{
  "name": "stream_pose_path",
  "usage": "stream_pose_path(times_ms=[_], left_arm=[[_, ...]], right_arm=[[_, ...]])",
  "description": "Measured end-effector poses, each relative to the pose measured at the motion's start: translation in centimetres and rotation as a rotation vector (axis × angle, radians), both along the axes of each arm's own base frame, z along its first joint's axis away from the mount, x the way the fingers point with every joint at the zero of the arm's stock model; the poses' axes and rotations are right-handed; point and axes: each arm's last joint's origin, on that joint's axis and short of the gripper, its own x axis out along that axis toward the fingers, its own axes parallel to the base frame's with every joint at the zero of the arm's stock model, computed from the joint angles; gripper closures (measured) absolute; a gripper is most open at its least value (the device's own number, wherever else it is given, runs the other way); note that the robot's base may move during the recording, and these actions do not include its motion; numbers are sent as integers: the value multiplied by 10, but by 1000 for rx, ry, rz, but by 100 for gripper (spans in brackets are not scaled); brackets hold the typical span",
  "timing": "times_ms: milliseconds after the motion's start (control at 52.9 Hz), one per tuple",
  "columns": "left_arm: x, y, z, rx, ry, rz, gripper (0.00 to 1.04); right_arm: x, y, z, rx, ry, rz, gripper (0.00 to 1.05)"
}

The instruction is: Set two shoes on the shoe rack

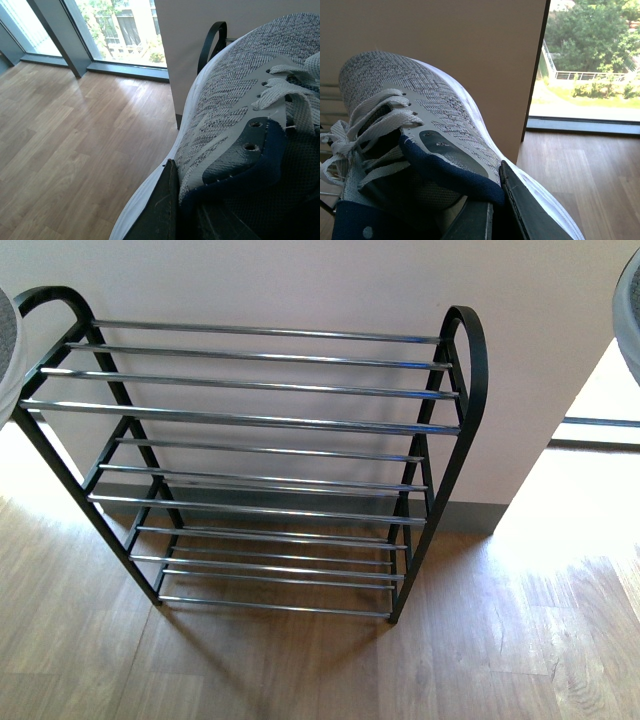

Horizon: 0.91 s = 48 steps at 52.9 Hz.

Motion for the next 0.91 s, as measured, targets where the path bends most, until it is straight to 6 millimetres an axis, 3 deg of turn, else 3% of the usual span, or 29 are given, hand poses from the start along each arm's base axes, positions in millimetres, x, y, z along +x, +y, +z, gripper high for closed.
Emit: stream_pose_path(times_ms=[908], left_arm=[[0, 0, 0, -1, -1, 0, 103]], right_arm=[[0, 0, 0, 0, 0, 0, 103]])
